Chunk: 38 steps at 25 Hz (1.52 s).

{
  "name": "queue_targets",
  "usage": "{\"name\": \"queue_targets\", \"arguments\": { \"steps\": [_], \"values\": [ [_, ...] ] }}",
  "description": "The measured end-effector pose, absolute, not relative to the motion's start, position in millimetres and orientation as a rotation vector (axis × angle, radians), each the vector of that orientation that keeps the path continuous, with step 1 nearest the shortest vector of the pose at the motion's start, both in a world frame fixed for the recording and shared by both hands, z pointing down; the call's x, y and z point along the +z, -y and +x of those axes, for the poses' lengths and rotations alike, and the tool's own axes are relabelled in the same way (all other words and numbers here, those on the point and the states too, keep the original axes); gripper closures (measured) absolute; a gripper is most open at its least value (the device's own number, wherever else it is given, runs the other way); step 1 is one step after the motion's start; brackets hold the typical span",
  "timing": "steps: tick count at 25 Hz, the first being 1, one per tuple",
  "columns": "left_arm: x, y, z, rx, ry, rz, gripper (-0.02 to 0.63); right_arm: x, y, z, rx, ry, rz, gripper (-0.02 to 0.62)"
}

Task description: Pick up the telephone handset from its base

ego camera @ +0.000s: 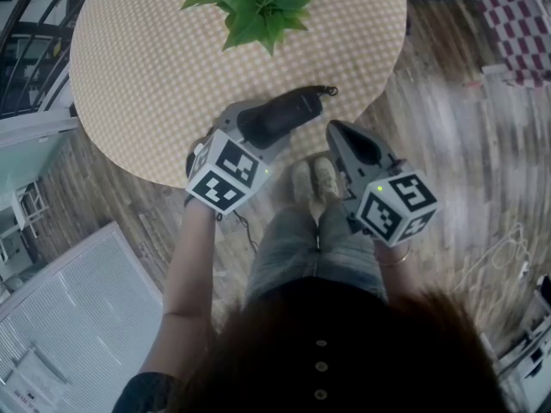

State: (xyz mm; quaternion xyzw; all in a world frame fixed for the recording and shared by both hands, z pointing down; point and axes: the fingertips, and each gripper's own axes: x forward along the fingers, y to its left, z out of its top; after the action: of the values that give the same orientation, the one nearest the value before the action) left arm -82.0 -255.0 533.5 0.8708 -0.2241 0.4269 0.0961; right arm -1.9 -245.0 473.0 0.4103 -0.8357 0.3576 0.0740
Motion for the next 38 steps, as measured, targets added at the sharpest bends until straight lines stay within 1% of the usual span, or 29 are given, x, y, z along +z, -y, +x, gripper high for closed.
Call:
{"name": "queue_targets", "arguments": {
  "steps": [7,19,29,38],
  "values": [
    [520.7,256.4,-80.5,1.206,0.727,2.575,0.359,467.0,245.2,0.7,1.048,2.518,1.234,0.586],
    [452.2,271.2,-72.0,0.787,0.933,2.634,0.359,427.3,254.9,12.7,0.935,2.589,1.261,0.586],
    [391.0,262.7,-87.4,0.432,1.127,2.616,0.359,390.7,251.4,9.1,0.844,2.66,1.232,0.586],
    [356.6,240.0,-108.4,0.265,1.259,2.559,0.359,355.9,253.8,-5.8,0.727,2.737,1.164,0.586]
  ]
}}
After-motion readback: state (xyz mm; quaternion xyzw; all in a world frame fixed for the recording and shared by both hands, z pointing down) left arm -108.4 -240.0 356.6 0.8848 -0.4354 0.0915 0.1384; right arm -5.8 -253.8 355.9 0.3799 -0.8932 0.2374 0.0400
